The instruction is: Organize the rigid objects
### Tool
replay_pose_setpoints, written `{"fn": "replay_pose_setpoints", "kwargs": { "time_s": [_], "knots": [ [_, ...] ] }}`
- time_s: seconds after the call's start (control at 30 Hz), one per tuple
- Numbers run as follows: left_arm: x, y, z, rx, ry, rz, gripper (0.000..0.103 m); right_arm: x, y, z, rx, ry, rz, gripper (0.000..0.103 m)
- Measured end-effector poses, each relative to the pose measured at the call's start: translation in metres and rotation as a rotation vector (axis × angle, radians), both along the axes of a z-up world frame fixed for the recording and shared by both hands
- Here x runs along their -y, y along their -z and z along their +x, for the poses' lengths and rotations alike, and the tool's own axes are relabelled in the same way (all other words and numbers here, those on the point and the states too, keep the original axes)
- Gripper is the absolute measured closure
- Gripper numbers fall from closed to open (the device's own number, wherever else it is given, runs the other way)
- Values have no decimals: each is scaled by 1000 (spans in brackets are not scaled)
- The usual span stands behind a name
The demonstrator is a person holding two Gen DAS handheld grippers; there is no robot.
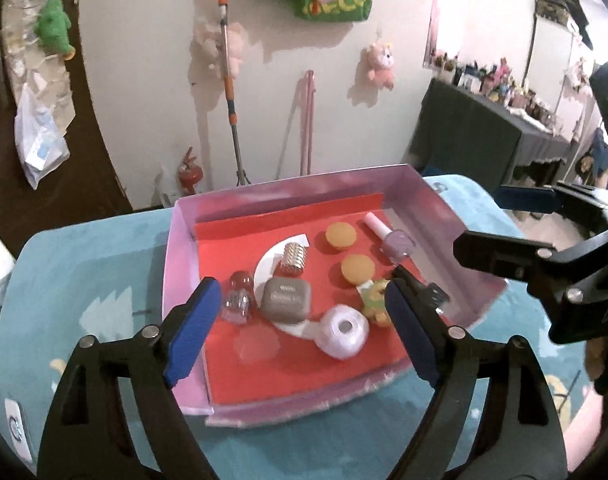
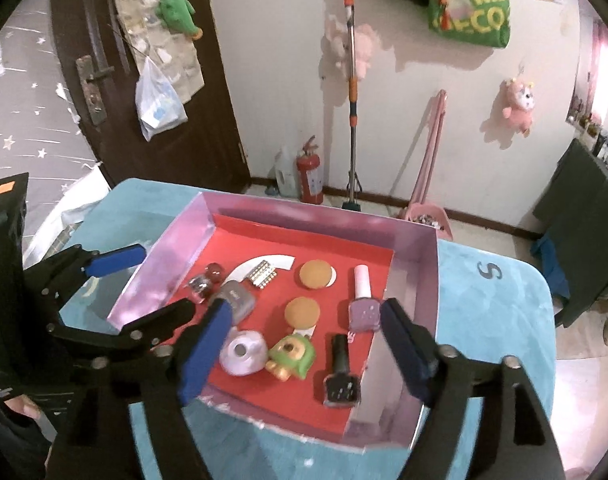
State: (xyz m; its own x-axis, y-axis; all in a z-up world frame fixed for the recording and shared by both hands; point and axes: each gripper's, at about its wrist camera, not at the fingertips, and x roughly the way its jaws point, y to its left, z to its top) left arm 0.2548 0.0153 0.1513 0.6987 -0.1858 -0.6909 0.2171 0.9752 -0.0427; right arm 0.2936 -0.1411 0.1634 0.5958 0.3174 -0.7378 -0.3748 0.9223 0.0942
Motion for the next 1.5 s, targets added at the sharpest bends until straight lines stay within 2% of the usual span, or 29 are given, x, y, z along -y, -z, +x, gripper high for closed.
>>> {"fn": "replay_pose_setpoints", "kwargs": {
  "time_s": [0.07,0.13,0.27,0.37,0.57,0.7,0.87,1.03,1.2,1.5],
  "knots": [
    [-3,-1,-16,16,-13,-16,17,3,0,-13,29,11,1,7],
    [-3,0,-24,27,-18,-19,17,2,2,-24,61,27,-16,7],
    [-5,8,-38,69,-48,-22,6,4,14,-41,101,59,-19,0],
    [-9,18,-41,88,-60,-21,5,7,29,-45,123,90,-19,0],
    [-11,44,-30,112,-102,-33,5,15,62,-35,107,134,5,0],
    [-8,60,-19,141,-86,-38,5,17,81,-24,128,155,4,0],
    [-9,76,-8,149,-108,-29,5,10,90,-24,227,165,-58,0],
    [-15,82,-5,173,-135,-33,5,9,96,-25,273,169,-67,0],
    [-11,84,-8,203,-125,2,5,7,102,-20,228,164,-47,0],
    [-13,85,-7,189,-138,-2,5,3,103,-20,241,163,-52,0]
  ]
}}
